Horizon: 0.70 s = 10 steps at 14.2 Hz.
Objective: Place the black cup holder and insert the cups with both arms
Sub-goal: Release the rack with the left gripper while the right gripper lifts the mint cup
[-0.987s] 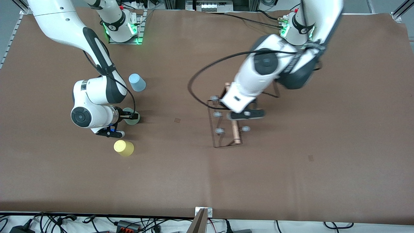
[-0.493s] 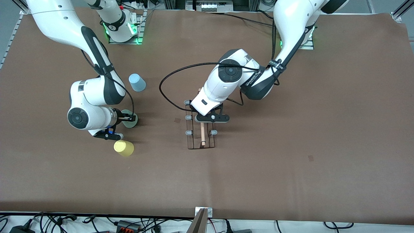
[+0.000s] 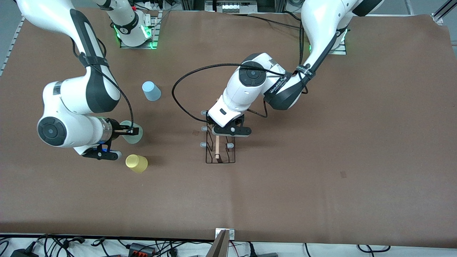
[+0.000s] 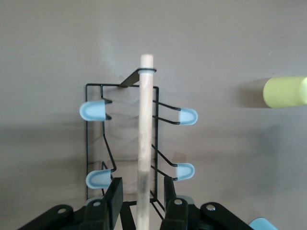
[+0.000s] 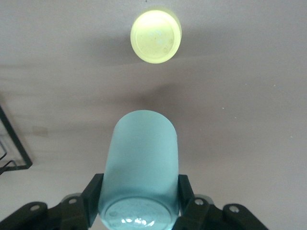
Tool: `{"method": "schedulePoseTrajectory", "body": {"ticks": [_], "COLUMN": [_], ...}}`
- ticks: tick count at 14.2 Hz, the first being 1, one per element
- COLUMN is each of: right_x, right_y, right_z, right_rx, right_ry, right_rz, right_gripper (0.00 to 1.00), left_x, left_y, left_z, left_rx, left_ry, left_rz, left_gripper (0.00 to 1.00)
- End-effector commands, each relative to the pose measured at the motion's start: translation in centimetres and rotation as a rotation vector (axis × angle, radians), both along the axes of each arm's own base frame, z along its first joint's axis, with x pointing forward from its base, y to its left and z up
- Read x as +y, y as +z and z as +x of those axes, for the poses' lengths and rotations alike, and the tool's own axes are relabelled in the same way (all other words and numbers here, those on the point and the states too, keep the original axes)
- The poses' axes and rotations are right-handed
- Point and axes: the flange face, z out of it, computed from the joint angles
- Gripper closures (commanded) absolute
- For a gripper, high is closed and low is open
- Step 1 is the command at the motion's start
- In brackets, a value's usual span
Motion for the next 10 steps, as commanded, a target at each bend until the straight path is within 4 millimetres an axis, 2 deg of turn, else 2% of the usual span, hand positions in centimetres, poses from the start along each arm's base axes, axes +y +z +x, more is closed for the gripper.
{"method": "schedulePoseTrajectory", "body": {"ticks": [1,2,3,5,7,9,10], "right_x": [1.1,2.5,4.3,7.9,12.0,16.4,18.4], "right_y": [1.4,2.4,3.0,3.6,3.9,4.8,5.1], "right_z": [-0.1,-0.5,-1.0,-2.1,-3.5,-5.2,-6.1], "right_rx": [0.005,0.005,0.011,0.019,0.023,0.016,0.02], "right_ry": [-0.031,-0.068,-0.1,-0.162,-0.195,-0.248,-0.272], "right_rz": [0.013,0.041,0.064,0.048,0.017,-0.011,-0.015], "right_gripper": [0.73,0.73,0.72,0.72,0.72,0.72,0.72], "left_x": [4.8,8.2,12.4,20.7,28.1,36.0,39.7], "left_y": [5.6,6.7,8.4,11.8,15.7,19.9,21.1], "left_z": [2.2,3.6,5.1,6.7,6.2,4.7,4.3], "left_rx": [0.004,0.017,0.038,0.069,0.122,0.17,0.184], "left_ry": [0.096,0.13,0.17,0.166,0.147,0.166,0.166], "left_rz": [-0.015,0.016,0.048,0.112,0.181,0.228,0.237], "left_gripper": [0.24,0.0,0.0,0.0,0.0,0.0,0.0]}}
